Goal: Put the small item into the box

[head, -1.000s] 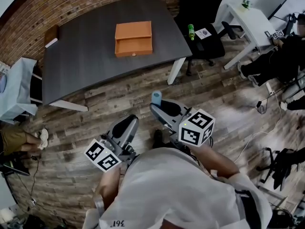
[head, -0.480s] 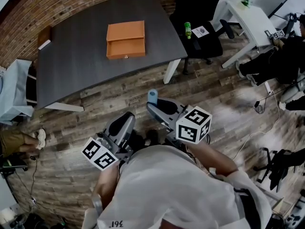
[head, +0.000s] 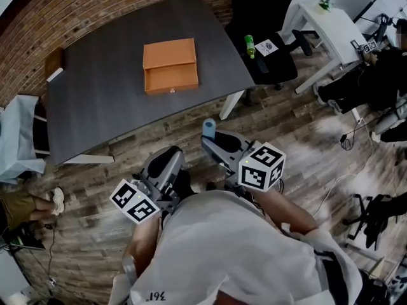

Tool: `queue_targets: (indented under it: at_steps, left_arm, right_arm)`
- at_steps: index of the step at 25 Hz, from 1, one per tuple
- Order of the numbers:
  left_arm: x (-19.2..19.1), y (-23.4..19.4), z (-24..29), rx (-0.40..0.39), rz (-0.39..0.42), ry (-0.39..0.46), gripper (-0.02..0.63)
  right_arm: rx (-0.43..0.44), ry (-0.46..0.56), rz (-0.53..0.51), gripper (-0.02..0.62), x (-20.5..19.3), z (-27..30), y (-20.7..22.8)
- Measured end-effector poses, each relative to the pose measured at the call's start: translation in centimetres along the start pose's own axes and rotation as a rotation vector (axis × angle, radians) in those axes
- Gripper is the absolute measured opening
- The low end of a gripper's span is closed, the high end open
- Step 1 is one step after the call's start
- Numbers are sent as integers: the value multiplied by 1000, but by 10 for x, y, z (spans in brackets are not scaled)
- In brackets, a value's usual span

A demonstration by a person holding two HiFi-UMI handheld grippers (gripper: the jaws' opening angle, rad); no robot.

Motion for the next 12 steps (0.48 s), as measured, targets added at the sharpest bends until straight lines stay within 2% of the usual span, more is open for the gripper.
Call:
queue_targets:
  at_steps: [12]
  left_arm:
    - [102,-93,6,-70,18,-61,51]
  right_arm:
    - [-119,15,0,95,44,107,25]
Point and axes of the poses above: the fingertips, and each gripper's own axes: z forward along the fingers, y to its right, x out of its top, the point moved 4 cm from there along -z, backward along the fingers, and after that the axes turned 7 degrees about -z, right-handed, at the moved point
